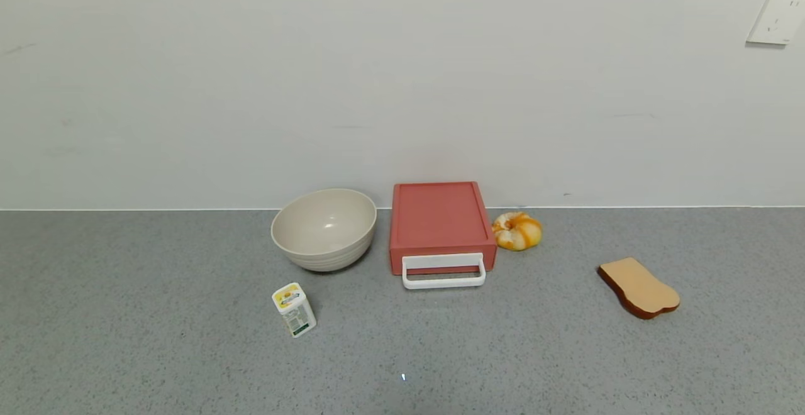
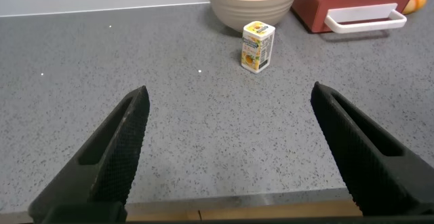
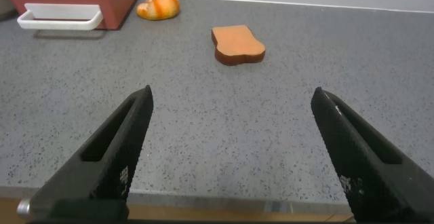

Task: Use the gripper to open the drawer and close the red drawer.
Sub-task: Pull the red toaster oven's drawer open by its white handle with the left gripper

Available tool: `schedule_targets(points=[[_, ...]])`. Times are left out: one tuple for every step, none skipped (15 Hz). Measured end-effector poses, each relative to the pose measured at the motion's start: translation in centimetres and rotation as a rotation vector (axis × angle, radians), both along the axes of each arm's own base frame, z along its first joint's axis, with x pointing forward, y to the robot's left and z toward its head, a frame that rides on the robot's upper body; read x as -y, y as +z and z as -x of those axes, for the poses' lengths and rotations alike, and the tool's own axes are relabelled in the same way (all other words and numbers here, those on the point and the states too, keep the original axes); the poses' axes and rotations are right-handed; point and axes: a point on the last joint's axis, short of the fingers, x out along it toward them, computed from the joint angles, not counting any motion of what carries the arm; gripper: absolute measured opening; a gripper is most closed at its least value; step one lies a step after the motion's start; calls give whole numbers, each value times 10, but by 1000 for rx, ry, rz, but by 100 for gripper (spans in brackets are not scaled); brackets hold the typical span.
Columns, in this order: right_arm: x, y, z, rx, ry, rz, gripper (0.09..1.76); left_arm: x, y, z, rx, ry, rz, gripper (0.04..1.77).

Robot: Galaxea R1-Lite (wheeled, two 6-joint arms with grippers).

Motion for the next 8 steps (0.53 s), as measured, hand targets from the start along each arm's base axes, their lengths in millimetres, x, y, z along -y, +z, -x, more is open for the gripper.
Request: schedule_targets(points=[[0, 0, 0, 0, 0, 0, 171, 0, 0, 0, 0, -1, -3, 172], [0, 0, 0, 0, 0, 0, 171, 0, 0, 0, -1, -3, -2, 172], [0, 0, 0, 0, 0, 0, 171, 0, 0, 0, -2, -2, 0, 172], [0, 0, 0, 0, 0, 0, 171, 0, 0, 0, -4, -1, 2, 172], [0, 0, 0, 0, 0, 0, 171, 0, 0, 0, -4, 0, 0, 172], [0, 0, 0, 0, 0, 0, 171, 0, 1, 0, -3, 2, -1, 172], [0, 0, 0, 0, 0, 0, 171, 0, 2, 1, 3, 2, -2, 172], [0, 0, 0, 0, 0, 0, 171, 0, 7, 2, 18, -1, 0, 172]])
